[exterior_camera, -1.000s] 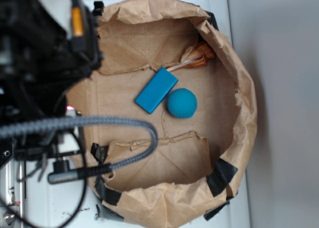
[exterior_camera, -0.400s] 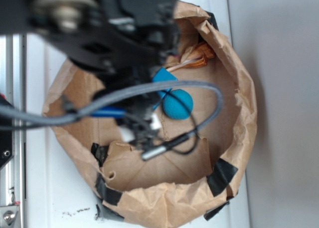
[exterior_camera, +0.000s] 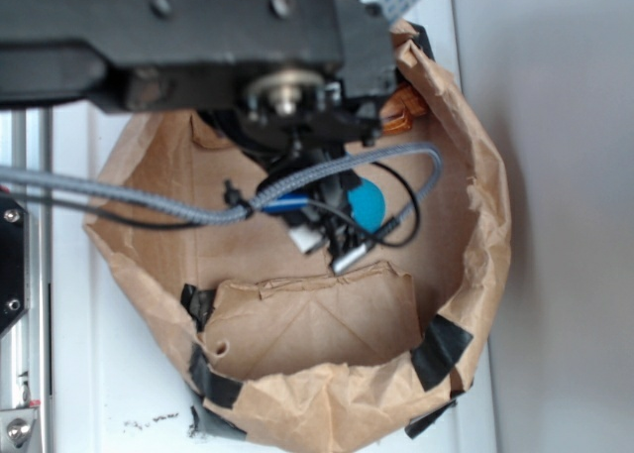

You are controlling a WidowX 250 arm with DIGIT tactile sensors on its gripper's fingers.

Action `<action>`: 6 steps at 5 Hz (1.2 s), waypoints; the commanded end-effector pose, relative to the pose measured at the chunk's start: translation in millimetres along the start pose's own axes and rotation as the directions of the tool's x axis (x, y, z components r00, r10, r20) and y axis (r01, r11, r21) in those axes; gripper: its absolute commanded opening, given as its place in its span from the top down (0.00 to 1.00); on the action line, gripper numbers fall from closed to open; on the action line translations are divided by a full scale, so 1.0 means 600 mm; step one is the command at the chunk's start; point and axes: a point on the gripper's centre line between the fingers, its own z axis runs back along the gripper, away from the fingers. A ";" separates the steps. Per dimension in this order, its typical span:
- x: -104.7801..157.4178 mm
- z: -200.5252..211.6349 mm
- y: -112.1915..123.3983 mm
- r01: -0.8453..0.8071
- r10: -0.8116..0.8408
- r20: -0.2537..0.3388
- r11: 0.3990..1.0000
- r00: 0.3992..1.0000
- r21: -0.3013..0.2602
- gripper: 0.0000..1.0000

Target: Grab the blue block.

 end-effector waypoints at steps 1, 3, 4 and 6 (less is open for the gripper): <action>0.007 0.013 0.002 -0.001 0.001 0.036 1.000 0.999 -0.014 0.00; -0.007 -0.020 -0.015 0.025 -0.021 0.087 0.999 0.996 -0.036 0.00; -0.024 -0.041 -0.020 0.061 -0.056 0.114 0.997 0.992 -0.037 0.00; -0.006 -0.071 -0.027 0.100 -0.098 0.064 0.995 0.993 -0.025 0.00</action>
